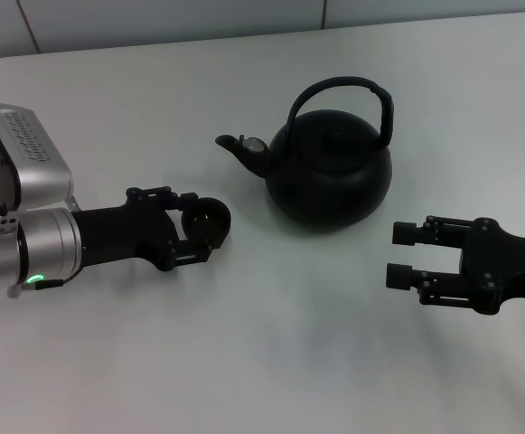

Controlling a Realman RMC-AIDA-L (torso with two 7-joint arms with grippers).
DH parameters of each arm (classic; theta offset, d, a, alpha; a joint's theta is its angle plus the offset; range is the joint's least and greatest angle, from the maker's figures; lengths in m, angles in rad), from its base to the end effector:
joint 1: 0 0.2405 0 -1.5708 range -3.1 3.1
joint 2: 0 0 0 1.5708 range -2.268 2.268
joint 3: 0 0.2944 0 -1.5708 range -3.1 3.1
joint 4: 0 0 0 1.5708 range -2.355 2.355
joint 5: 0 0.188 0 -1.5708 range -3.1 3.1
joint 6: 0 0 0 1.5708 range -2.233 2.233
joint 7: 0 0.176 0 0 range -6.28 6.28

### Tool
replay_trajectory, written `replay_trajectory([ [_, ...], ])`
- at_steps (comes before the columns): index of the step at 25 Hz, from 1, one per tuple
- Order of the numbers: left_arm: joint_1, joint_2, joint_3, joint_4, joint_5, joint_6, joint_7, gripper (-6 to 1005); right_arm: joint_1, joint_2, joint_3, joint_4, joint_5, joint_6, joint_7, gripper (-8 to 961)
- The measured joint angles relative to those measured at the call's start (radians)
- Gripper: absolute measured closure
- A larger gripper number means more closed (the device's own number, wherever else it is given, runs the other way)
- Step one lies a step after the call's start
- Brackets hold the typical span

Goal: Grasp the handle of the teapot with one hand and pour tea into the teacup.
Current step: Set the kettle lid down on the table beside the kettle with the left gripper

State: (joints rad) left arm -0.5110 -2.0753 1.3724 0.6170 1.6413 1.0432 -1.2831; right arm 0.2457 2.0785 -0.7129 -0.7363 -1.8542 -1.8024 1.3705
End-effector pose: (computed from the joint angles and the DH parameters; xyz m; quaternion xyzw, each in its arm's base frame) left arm -0.2645 0.3526 -0.1179 -0.9676 -0.1432 -0.1252 0.1661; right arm 0.3011 0.2467 -0.0234 -0.9058 0.2593 0.3175 0.1070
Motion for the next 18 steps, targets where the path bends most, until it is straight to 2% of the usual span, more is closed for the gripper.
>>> replay_trajectory([
  [18, -0.006, 0.000, 0.011, -0.005, 0.005, -0.028, 0.001, 323, 0.007, -0.001, 0.000, 0.000, 0.000, 0.006, 0.010, 254],
])
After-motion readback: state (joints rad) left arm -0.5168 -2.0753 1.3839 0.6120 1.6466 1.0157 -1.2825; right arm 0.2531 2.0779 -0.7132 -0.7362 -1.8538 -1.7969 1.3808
